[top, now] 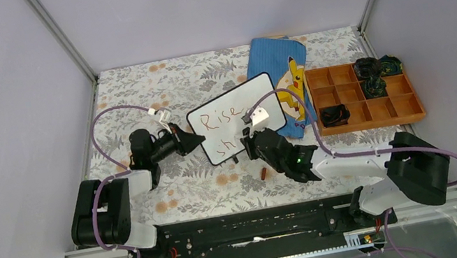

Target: Write a sentence on the whiteboard

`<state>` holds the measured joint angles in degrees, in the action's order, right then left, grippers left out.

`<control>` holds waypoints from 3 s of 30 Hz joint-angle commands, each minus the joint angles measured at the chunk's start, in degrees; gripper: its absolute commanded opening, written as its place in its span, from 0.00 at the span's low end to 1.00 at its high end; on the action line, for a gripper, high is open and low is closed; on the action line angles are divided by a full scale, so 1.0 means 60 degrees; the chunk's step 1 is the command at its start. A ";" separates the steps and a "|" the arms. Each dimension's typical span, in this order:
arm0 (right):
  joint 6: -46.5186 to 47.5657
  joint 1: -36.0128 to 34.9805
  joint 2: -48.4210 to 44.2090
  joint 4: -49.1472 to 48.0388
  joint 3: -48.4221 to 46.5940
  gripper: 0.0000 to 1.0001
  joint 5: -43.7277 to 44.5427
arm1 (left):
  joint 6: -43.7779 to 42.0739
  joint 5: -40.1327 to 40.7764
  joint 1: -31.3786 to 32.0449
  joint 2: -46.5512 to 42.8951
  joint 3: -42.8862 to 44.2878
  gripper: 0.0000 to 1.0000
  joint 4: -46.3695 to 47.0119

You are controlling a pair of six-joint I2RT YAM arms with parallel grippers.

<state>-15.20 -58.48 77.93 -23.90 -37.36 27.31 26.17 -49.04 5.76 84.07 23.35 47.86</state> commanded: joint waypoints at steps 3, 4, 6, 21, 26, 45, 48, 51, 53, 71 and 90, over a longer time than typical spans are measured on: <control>0.0131 0.0049 0.0341 -0.0716 -0.0665 0.00 -0.0072 | -0.0568 0.0350 0.0178 0.0158 -0.0073 0.00 -0.1064; 0.0142 0.0058 0.0396 -0.0722 -0.0702 0.00 -0.0028 | -0.0568 0.0350 0.0180 0.0166 -0.0070 0.00 -0.1069; 0.0149 0.0050 0.0515 -0.0705 -0.0778 0.00 0.0057 | -0.0568 0.0350 0.0183 0.0164 -0.0065 0.00 -0.1077; 0.0090 0.0084 0.1142 -0.0482 -0.1022 0.00 0.0652 | -0.0612 0.0350 0.0183 0.0153 -0.0055 0.00 -0.1139; 0.0196 0.0078 0.0669 -0.0692 -0.0632 0.00 0.0473 | -0.0612 0.0363 0.0183 0.0167 -0.0054 0.00 -0.1153; 0.0220 -0.0022 0.0400 -0.0756 -0.0288 0.00 -0.0256 | -0.0671 0.0394 0.0225 0.0120 -0.0047 0.00 -0.1225; 0.0233 -0.0012 0.0540 -0.0773 -0.0384 0.00 -0.0237 | -0.0685 0.0393 0.0233 0.0124 -0.0042 0.00 -0.1249; 0.0206 -0.0022 0.0668 -0.0701 -0.0456 0.00 -0.0191 | -0.0693 0.0402 0.0241 0.0135 -0.0038 0.00 -0.1271; 0.0179 -0.0020 0.0713 -0.0672 -0.0443 0.00 -0.0134 | -0.0700 0.0395 0.0240 0.0138 -0.0025 0.00 -0.1267; -0.0073 -0.0019 0.0563 -0.0283 0.0137 0.00 -0.0242 | -0.0743 0.0409 0.0258 0.0136 -0.0017 0.00 -0.1342; 0.0141 -0.0038 -0.0424 0.0116 -0.0194 0.00 0.0237 | -0.0773 0.0424 0.0300 0.0138 -0.0009 0.00 -0.1404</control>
<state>-15.42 -58.57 77.56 -22.52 -35.75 26.09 25.21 -48.82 6.07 83.81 23.70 46.54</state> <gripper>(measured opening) 0.168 0.181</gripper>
